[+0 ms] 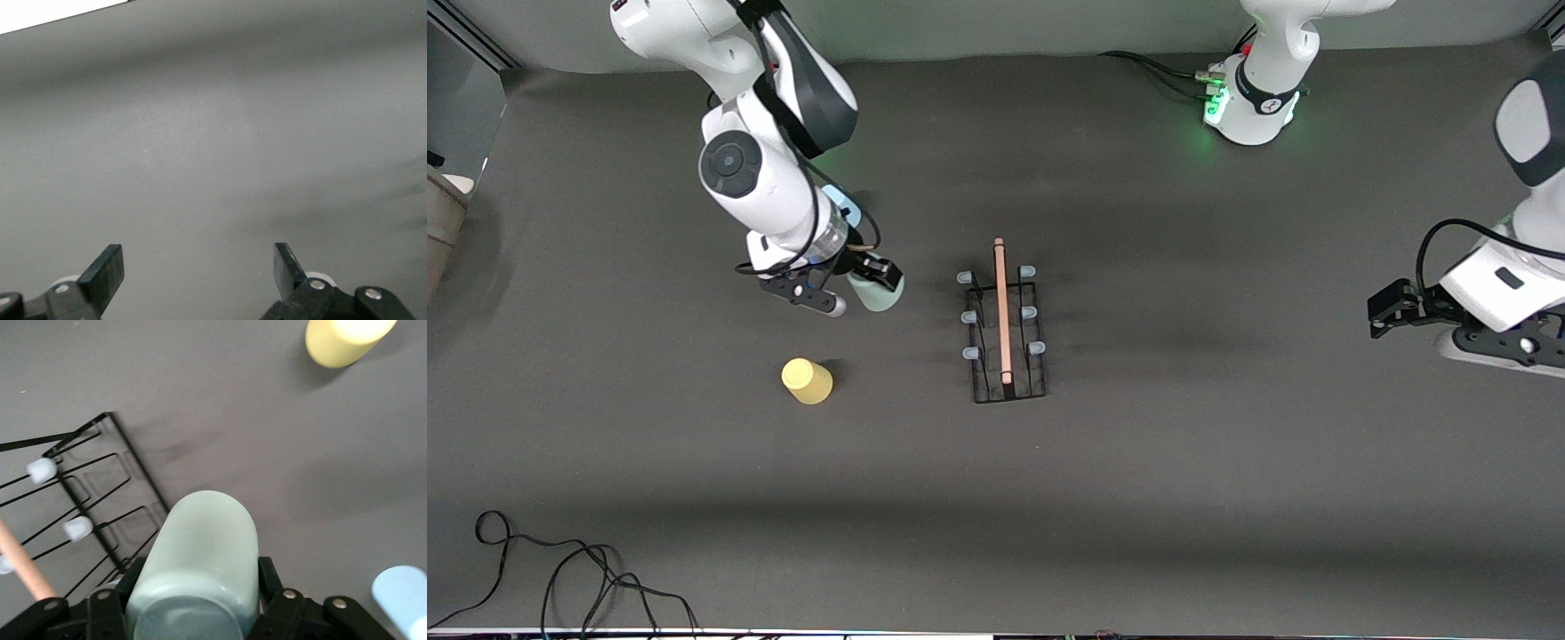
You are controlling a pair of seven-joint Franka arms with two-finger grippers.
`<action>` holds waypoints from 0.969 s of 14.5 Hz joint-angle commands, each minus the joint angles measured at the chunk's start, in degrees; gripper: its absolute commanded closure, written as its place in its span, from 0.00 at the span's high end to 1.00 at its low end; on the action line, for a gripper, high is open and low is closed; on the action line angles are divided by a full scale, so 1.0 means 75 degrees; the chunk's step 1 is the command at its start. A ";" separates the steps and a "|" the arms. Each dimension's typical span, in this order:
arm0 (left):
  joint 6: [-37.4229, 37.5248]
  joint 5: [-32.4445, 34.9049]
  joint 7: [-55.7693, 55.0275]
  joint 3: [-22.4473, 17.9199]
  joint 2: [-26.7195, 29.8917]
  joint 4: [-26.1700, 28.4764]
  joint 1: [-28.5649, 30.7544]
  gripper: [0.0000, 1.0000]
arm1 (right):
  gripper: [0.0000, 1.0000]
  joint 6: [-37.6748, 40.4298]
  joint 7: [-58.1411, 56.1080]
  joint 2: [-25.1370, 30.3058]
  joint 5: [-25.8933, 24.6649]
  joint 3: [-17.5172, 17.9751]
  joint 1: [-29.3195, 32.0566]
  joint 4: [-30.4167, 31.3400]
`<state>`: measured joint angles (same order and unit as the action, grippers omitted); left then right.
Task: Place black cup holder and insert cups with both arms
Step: 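Lower the green cup into a holder slot and open the right gripper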
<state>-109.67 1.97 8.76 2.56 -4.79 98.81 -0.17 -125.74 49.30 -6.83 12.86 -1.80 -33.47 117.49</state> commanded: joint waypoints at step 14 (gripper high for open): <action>0.1838 -0.0005 0.0169 -0.0025 -0.0170 -0.1468 0.0350 1.00 | 0.12 -0.1036 0.1864 -0.2276 0.0125 -0.0088 -0.1396 -0.1568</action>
<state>-97.87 1.95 8.95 2.31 -4.80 89.83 2.14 -132.18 61.90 -21.93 13.24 -1.76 -42.41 107.14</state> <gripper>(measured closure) 0.000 0.291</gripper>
